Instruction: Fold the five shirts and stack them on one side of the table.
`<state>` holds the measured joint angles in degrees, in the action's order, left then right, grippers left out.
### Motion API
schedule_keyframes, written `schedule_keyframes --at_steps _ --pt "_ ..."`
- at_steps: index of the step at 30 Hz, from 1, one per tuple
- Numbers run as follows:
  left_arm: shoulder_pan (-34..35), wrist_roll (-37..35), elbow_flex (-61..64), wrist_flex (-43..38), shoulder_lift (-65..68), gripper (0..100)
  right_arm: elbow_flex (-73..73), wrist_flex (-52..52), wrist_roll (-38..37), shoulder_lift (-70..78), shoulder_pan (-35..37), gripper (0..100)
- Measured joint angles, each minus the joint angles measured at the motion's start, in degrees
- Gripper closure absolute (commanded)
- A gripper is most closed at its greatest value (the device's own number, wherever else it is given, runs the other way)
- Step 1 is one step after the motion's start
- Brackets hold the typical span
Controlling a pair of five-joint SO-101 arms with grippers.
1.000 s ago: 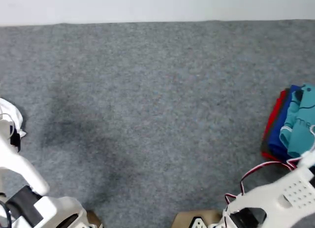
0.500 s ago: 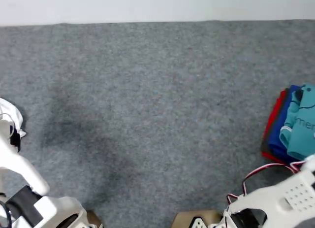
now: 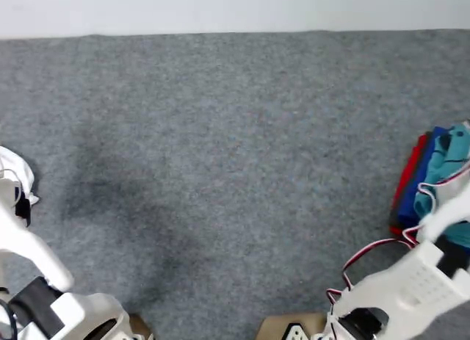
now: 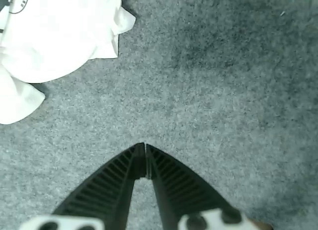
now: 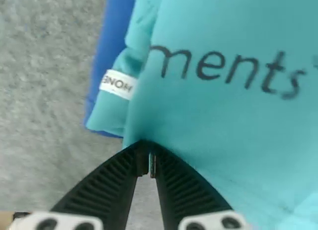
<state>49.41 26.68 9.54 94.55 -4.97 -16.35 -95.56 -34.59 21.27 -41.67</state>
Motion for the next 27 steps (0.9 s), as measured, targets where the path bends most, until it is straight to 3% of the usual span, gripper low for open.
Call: schedule_keyframes --at_steps 7,27 --pt "0.0 0.0 0.0 0.0 0.0 99 -1.4 -4.9 3.3 -3.0 2.7 83.5" --pt "0.0 0.0 0.0 0.0 0.0 99 -1.7 -4.1 3.6 1.1 2.9 98.9"
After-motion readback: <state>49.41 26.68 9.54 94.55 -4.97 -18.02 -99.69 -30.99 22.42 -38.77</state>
